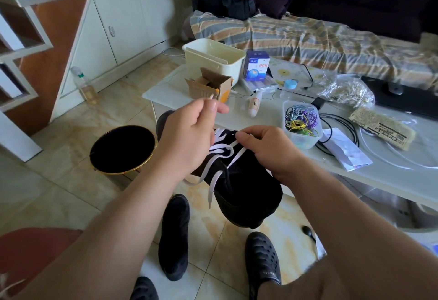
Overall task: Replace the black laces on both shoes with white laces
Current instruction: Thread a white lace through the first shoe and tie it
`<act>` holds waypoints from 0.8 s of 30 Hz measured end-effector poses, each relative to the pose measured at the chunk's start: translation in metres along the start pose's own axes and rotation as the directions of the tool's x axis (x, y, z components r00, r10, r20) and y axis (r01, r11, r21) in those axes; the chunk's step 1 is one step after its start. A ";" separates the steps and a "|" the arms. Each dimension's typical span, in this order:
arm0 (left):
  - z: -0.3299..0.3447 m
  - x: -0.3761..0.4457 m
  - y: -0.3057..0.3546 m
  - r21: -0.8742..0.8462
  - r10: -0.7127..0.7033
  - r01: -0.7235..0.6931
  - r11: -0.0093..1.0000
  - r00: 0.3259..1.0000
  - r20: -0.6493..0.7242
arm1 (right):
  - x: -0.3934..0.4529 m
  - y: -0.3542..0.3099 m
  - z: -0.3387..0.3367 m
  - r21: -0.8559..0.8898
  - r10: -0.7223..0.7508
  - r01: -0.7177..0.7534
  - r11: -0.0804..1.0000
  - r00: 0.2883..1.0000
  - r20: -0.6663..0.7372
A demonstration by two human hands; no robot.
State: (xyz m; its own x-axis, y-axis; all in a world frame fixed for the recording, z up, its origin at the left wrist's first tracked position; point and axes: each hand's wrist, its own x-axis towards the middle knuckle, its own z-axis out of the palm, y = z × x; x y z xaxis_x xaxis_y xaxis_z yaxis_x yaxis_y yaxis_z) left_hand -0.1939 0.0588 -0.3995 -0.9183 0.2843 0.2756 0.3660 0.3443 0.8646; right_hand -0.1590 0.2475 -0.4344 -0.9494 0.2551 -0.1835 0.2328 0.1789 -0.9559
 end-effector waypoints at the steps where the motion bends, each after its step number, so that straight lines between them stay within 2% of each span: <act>1: 0.002 -0.001 0.003 -0.082 -0.056 0.056 0.995 0.998 0.007 | 0.000 0.000 0.000 0.031 0.011 -0.012 0.999 1.000 0.013; 2: 0.004 -0.001 0.006 -0.100 -0.083 0.085 0.991 0.996 0.022 | 0.000 0.000 0.000 0.065 0.021 -0.023 0.998 0.999 0.027; 4: 0.007 -0.001 0.009 -0.009 -0.081 0.082 0.997 0.994 0.079 | 0.000 0.001 0.000 0.099 0.024 -0.028 0.995 0.999 0.044; 6: 0.010 -0.003 0.007 0.183 -0.013 -0.016 0.983 0.988 0.156 | 0.000 0.002 -0.001 0.079 0.005 -0.008 0.997 0.999 0.039; 8: 0.013 -0.004 -0.003 0.298 0.050 -0.104 0.949 0.982 0.184 | -0.001 0.002 -0.001 0.046 -0.020 0.019 0.999 1.000 0.013; 12: 0.016 -0.007 -0.013 0.266 0.034 -0.049 0.963 0.998 0.058 | -0.002 -0.002 -0.003 0.074 -0.025 0.027 0.997 0.999 -0.022; 17: 0.020 -0.008 -0.014 0.200 0.020 -0.014 0.980 0.999 -0.029 | -0.003 -0.005 -0.002 0.124 -0.035 0.036 0.992 0.999 -0.007; 24: 0.024 -0.012 -0.008 0.159 0.075 -0.053 0.986 0.987 -0.139 | -0.005 -0.007 -0.002 0.115 -0.059 0.058 0.992 0.998 0.001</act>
State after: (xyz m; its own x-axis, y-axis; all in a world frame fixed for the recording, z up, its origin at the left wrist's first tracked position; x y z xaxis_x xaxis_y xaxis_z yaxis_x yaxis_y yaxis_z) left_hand -0.1816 0.0744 -0.4197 -0.9001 0.1819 0.3959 0.4334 0.4665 0.7711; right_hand -0.1555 0.2468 -0.4266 -0.9617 0.2430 -0.1271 0.1512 0.0834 -0.9850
